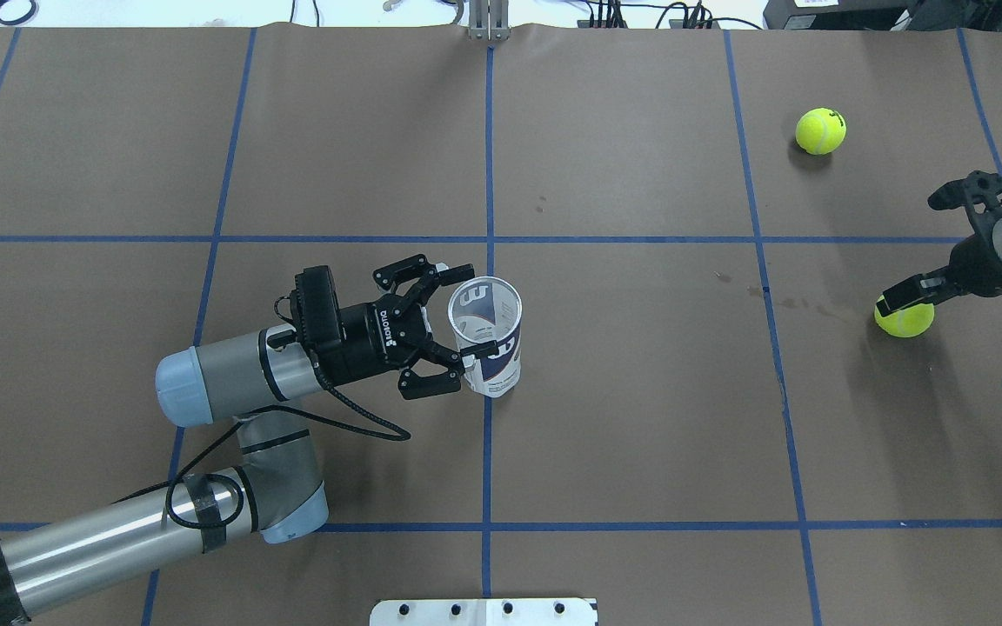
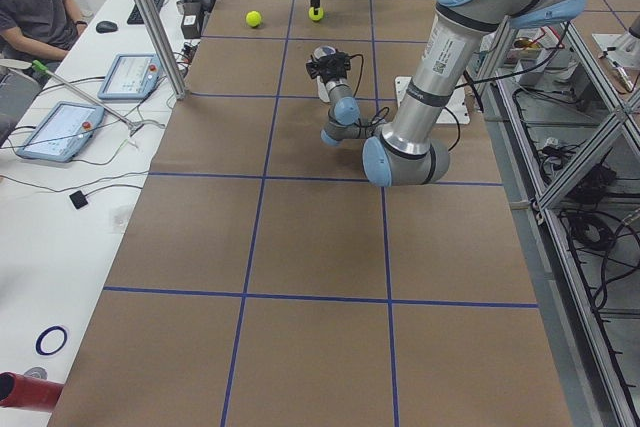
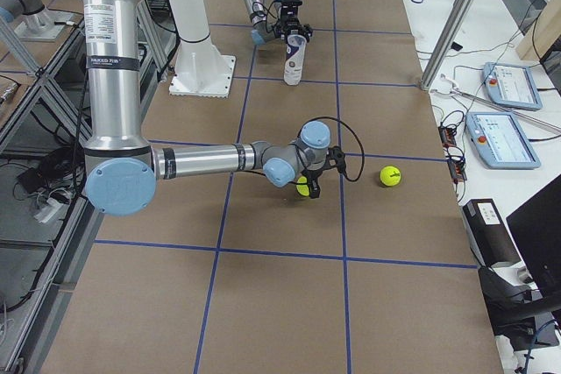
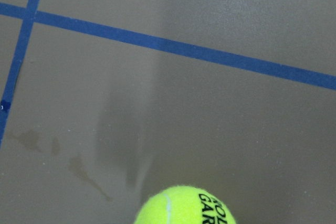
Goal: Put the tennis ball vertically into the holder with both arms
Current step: 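Reach the right gripper to the nearer yellow tennis ball and grasp it, then carry the ball with the right gripper over the can's opening, then release the ball into the can and raise the right gripper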
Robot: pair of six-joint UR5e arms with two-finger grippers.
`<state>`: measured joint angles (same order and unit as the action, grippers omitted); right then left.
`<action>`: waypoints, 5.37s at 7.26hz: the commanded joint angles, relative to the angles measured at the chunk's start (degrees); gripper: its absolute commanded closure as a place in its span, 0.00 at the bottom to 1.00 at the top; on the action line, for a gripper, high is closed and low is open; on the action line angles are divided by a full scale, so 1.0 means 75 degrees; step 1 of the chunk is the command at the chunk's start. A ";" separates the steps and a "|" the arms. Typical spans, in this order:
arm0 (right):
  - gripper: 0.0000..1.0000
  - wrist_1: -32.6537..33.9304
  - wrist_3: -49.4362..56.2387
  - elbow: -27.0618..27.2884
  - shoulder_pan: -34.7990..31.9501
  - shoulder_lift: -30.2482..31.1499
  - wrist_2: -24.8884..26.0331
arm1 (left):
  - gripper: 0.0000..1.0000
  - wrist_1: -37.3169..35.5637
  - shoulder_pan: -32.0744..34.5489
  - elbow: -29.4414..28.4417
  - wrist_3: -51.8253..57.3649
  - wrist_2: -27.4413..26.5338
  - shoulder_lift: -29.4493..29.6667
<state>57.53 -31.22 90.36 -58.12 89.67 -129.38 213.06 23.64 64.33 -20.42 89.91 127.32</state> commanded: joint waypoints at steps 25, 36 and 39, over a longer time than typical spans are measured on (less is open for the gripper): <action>1.00 0.5852 -0.5400 0.2448 0.3156 -0.6248 0.1547 | 0.00 -0.0037 -0.0106 0.0154 -0.0055 -0.0012 -0.0055; 0.10 0.5864 -0.5400 0.2471 0.3180 -0.6179 0.1512 | 0.00 -0.0037 -0.0106 0.0154 -0.0055 -0.0012 -0.0055; 0.04 0.5840 -0.4168 0.2765 0.1792 -0.4742 0.1442 | 0.00 -0.0037 -0.0106 0.0154 -0.0055 -0.0012 -0.0066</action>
<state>101.40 -68.96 110.64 -39.36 49.12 -118.37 212.78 22.85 65.48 -20.83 89.82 126.87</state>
